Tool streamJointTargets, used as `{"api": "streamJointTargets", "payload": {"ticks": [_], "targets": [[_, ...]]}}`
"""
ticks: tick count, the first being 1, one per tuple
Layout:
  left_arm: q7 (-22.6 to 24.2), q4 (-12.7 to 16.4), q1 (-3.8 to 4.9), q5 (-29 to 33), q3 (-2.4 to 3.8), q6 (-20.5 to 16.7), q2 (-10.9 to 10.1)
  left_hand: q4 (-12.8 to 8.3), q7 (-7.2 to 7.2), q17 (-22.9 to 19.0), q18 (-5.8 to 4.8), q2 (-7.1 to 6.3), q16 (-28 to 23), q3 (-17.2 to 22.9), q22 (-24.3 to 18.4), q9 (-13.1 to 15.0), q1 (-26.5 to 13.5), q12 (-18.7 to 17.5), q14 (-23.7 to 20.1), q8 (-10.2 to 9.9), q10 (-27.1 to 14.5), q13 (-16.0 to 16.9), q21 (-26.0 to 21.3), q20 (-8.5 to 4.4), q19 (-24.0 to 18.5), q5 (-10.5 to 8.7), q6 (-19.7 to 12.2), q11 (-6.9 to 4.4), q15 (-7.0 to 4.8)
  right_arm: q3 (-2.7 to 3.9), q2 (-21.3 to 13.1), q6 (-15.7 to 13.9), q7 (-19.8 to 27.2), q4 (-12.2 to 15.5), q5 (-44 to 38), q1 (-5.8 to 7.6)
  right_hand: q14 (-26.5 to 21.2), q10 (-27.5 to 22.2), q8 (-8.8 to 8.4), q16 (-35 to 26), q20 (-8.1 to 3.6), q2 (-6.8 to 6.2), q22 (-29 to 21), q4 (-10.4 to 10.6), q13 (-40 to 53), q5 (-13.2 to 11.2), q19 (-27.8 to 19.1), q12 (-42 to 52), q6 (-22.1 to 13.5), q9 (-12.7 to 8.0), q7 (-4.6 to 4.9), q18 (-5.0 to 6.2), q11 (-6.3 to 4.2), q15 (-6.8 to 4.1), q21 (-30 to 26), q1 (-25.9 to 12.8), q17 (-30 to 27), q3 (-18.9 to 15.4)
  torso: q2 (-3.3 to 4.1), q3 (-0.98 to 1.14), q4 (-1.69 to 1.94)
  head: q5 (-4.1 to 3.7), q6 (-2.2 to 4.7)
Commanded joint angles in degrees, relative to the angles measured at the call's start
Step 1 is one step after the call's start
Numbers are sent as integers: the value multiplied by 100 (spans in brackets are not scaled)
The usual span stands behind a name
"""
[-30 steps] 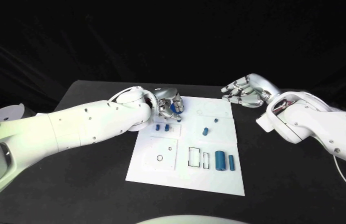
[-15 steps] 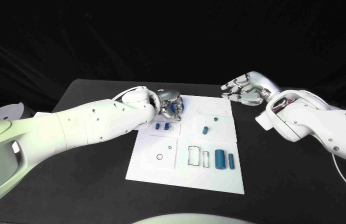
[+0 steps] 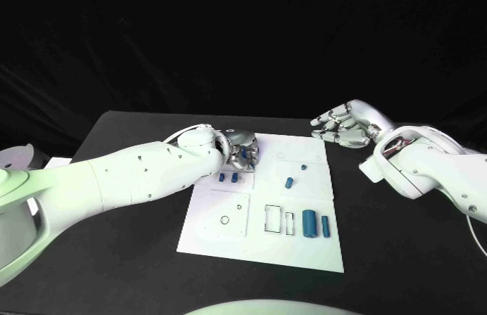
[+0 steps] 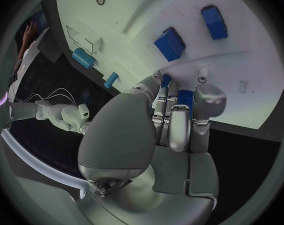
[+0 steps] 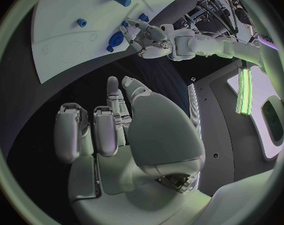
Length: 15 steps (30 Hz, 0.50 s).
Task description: Assemble the parts on the task board
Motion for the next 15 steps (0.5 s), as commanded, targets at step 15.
{"api": "streamJointTargets", "payload": {"ticks": [15], "targets": [[-152,-113,-38,-122,-2,346,97,-111,29,-34,-156,66,38,357,232,-37,84,-187,191,-135,134,-33,278,-18,114,-4,106,2,-53,0,5,44,61,13,-10,-3,271,33,-19,-35,23,-69,-6,29,-67,28,-29,-70,7,-6,34,35,34,35,-39,-28,9,72,-3,-2,2,-7,-4]]}}
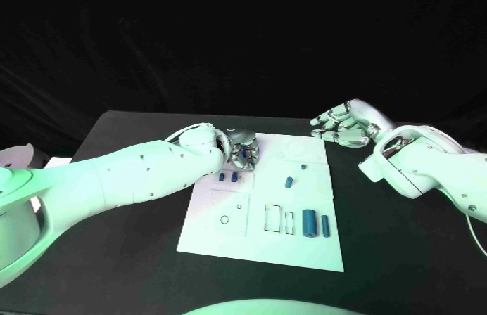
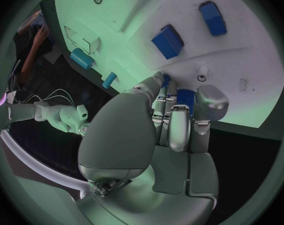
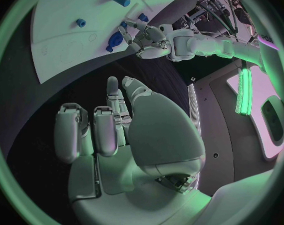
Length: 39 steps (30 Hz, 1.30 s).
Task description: Assemble the parts on the task board
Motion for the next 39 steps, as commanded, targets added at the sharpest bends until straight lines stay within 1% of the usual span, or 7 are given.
{"api": "streamJointTargets", "payload": {"ticks": [1,12,19,21,28,34,39], "targets": [[-123,-19,-36,-61,-22,311,23,-42,15,-4,-72,33,41,129,82,-11,72,-54,193,-47,49,-14,101,-19,118,0,49,15,-53,0,5,42,57,8,-11,-3,272,28,-19,-35,23,-46,-6,-1,-5,28,-29,-26,7,-6,34,35,29,35,-39,-5,9,43,1,-4,-3,1,5],[-172,-70,-45,-116,-23,396,73,-213,44,-50,-102,-23,53,589,261,-31,74,-163,196,-125,198,-1,294,-17,133,36,135,20,-46,0,-3,51,62,17,53,-3,272,40,-18,-35,25,-50,-5,13,-29,32,-29,-36,8,-5,35,34,30,37,-39,-27,12,54,1,-2,2,-10,-14],[-34,-44,-55,-124,-24,81,62,-356,78,-143,-131,-111,31,929,420,-43,8,-315,186,-195,329,0,472,-13,155,96,215,35,-37,1,-6,48,69,26,58,-3,272,40,-18,-35,25,-50,-5,13,-29,32,-29,-36,8,-5,35,34,30,37,-39,-27,12,54,-3,0,-1,-13,-14],[13,-17,-56,-107,-22,-34,40,-410,88,-166,-134,-165,33,1067,447,-52,-53,-413,185,-241,352,-3,494,-7,151,100,225,47,-28,1,-9,46,70,28,59,-3,272,40,-18,-35,25,-50,-5,13,-29,32,-29,-36,8,-5,35,34,30,37,-39,-27,12,54,-3,0,-1,-11,-16],[136,148,-58,37,14,-353,-102,-502,104,-201,-132,-223,39,1272,476,-64,-142,-560,182,-310,395,-1,511,3,140,110,245,61,-17,1,-18,36,77,35,62,-3,272,40,-18,-35,25,-50,-5,13,-29,32,-29,-36,8,-5,35,34,30,37,-39,-27,12,54,-7,-2,4,-22,-10],[179,353,-51,84,44,-570,-286,-543,111,-206,-133,-246,47,1350,494,-65,-183,-610,182,-333,435,5,524,7,136,131,269,63,-15,1,-27,24,87,40,64,-3,272,40,-18,-35,25,-50,-5,13,-29,32,-29,-36,8,-5,35,34,30,37,-39,-27,12,54,-10,-1,13,-15,5],[201,564,-47,91,110,-703,-444,-553,113,-209,-134,-252,48,1366,502,-65,-193,-622,181,-338,443,6,532,7,136,133,274,64,-14,1,-28,17,99,40,68,-3,272,40,-18,-35,25,-50,-5,13,-29,32,-29,-36,8,-5,35,34,30,37,-39,-27,12,54,-3,-7,5,2,15]]}}
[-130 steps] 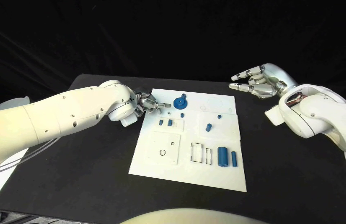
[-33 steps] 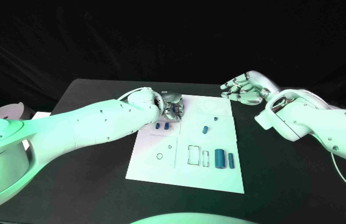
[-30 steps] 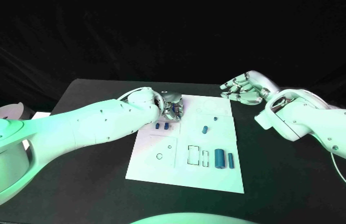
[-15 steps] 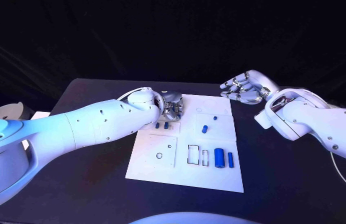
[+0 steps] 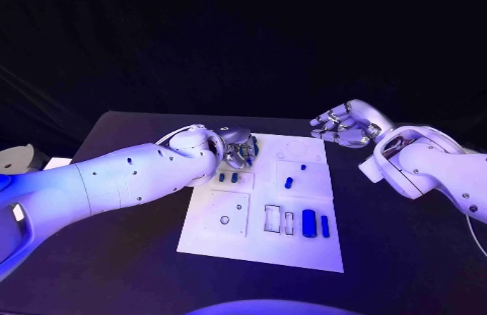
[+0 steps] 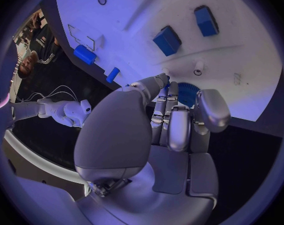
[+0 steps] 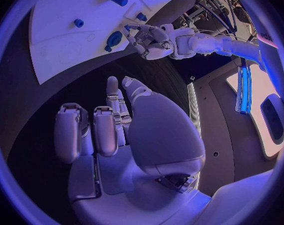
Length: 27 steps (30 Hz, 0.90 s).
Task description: Assemble the parts on the task board
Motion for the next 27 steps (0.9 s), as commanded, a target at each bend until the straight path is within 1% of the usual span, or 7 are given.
{"api": "streamJointTargets", "payload": {"ticks": [1,7,11,15,16,23,27], "targets": [[114,161,9,69,43,-292,-96,0,-7,-3,-44,-39,19,46,9,-7,-27,-50,182,-23,47,5,34,8,136,16,49,-6,-14,1,0,15,72,7,-6,-3,272,19,-17,-35,25,-51,-5,-3,-5,32,-29,-36,8,-5,35,35,9,36,-39,-27,9,38,7,-5,-5,12,13],[88,351,25,97,97,-318,-318,-17,-5,-5,-45,-53,22,70,21,-6,-46,-69,182,-30,65,8,45,10,136,19,63,-5,-13,1,-5,11,80,6,13,-3,272,19,-17,-35,25,-51,-5,-3,-5,32,-29,-36,8,-5,35,35,9,36,-39,-27,9,38,2,1,2,23,26],[46,418,31,119,108,-270,-465,-23,-7,-1,-47,-59,26,78,30,-5,-57,-75,183,-32,75,9,56,10,137,18,70,-6,-13,1,-11,9,82,8,17,-3,272,31,-15,-38,26,-51,-1,5,-29,38,-27,-46,12,-4,31,34,7,37,-38,-40,8,54,9,-5,-2,17,20],[14,431,32,127,112,-238,-581,-23,-7,-1,-47,-59,26,78,30,-5,-57,-75,183,-32,75,9,56,10,137,18,70,-6,-13,1,-15,7,83,9,18,-3,272,31,-15,-38,26,-51,-1,5,-29,38,-27,-46,12,-4,31,34,7,37,-38,-40,8,54,10,-9,7,9,13],[2,418,32,129,112,-215,-615,-28,-9,-7,-48,-65,25,84,36,-4,-68,-82,182,-34,86,11,62,11,137,18,78,-7,-13,1,-16,7,84,9,18,-3,272,31,-15,-38,26,-51,-1,5,-29,38,-27,-46,12,-4,31,34,7,37,-38,-40,8,54,8,-8,1,15,14],[-79,324,31,132,108,-65,-676,-32,-12,-10,-48,-69,26,90,40,-3,-83,-89,181,-36,98,13,65,11,136,16,87,-9,-13,1,-16,6,84,10,19,-3,272,31,-15,-38,26,-51,-1,5,-29,38,-27,-46,12,-4,31,34,7,37,-38,-40,8,54,11,-3,-9,41,2],[-146,271,27,132,104,20,-673,-34,-15,-14,-47,-74,26,93,41,-3,-96,-98,181,-40,100,12,64,11,135,15,89,-9,-13,1,-16,6,85,10,19,-3,272,31,-15,-38,26,-51,-1,5,-29,38,-27,-46,12,-4,31,34,7,37,-38,-40,8,54,12,-7,-9,40,5]]}}
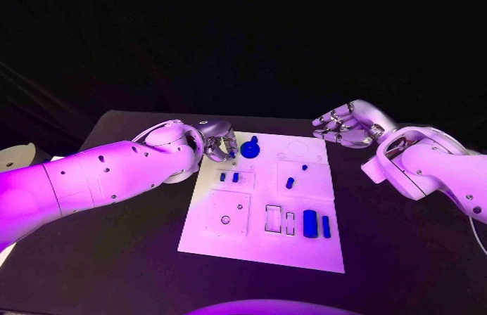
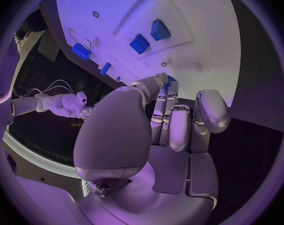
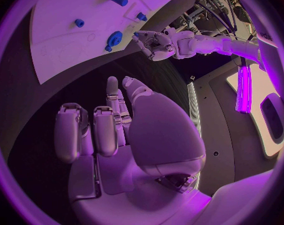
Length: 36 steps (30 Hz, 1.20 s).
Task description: Assemble the parts on the task board
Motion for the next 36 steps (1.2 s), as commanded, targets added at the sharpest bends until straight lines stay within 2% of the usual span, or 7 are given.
{"api": "streamJointTargets", "payload": {"ticks": [1,16,36], "targets": [[-112,-36,0,38,0,201,11,-2,4,-9,-47,-28,26,30,3,-4,-50,-33,181,-40,39,8,35,11,135,15,29,10,-13,1,2,8,58,9,-16,-3,272,31,-15,-38,26,-28,-1,-12,-5,39,-27,-16,12,-3,32,34,7,36,-38,-17,10,37,2,-1,-3,7,-3],[-163,-50,-15,39,-11,315,52,2,3,-30,-45,-37,21,33,2,-4,-100,-58,176,-52,55,9,28,13,129,10,38,9,-14,1,7,7,64,15,-16,-3,271,38,-13,-43,26,-28,-5,-7,-22,44,-28,-24,17,-2,30,35,6,35,-41,-25,5,50,2,8,-7,25,-15],[-165,-99,-45,39,-29,467,170,-1,-5,-38,-43,-41,22,25,4,-2,-141,-66,174,-60,98,20,23,12,124,4,55,-2,-19,1,8,8,67,20,-16,-2,270,41,-13,-47,26,-30,-8,-5,-35,51,-30,-30,18,-2,29,36,6,35,-44,-29,1,59,0,4,-4,17,-27]]}}
